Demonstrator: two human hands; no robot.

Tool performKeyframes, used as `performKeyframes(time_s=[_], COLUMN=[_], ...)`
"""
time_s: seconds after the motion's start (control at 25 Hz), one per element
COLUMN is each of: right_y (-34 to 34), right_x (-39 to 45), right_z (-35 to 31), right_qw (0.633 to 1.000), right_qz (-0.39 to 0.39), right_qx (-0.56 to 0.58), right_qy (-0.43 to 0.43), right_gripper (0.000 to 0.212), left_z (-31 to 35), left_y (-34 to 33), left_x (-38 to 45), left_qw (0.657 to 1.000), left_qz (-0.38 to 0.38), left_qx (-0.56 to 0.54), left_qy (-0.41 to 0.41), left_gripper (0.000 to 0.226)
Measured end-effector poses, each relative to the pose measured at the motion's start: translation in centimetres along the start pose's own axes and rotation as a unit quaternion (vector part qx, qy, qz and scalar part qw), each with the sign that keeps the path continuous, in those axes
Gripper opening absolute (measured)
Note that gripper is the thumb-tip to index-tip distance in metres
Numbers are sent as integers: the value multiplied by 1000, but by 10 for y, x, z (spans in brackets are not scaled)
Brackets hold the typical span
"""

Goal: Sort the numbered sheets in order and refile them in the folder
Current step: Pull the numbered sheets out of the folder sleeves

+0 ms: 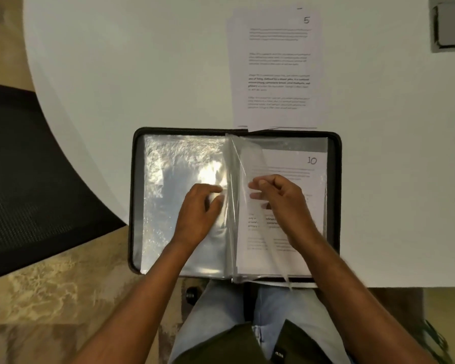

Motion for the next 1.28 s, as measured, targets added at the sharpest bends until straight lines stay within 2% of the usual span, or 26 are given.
performKeyframes(time_s=[0.12,0.32,0.52,0.68,0.76,0.88,1.04,1.28], right_y=[-30,-74,-111,-132,-138,-142,-123,-30], right_x=[-10,-19,-25,-26,-25,-26,-18,21], right_z=[-4,-6,-3,12,19,26,30,38], right_qw=[999,995,987,986,987,987,989,978], right_qz=[-38,-79,-143,-147,-139,-133,-95,67], right_qx=[19,53,58,56,59,56,42,-84], right_qy=[4,26,40,53,60,67,101,181], right_gripper=[19,23,32,25,21,19,18,29], left_z=[-3,-11,-31,-47,-53,-69,-85,-71], left_y=[15,39,54,69,76,84,88,85], left_x=[-7,-22,-31,-31,-29,-25,-22,-26], left_qw=[988,948,909,900,905,937,949,944], left_qz=[4,-16,-27,24,53,97,133,168], left_qx=[-92,-193,-260,-260,-228,-135,-51,117], left_qy=[126,253,325,350,355,309,282,257], left_gripper=[17,29,75,78,61,30,29,11])
Point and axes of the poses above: each hand's wrist, its own x-axis towards the middle knuckle, its own y-axis out of the back of the hand, z = x × y, the point moved 4 cm from there along x, towards the middle knuckle, and after that the axes turned 13 degrees about z, right-handed, at the moved point
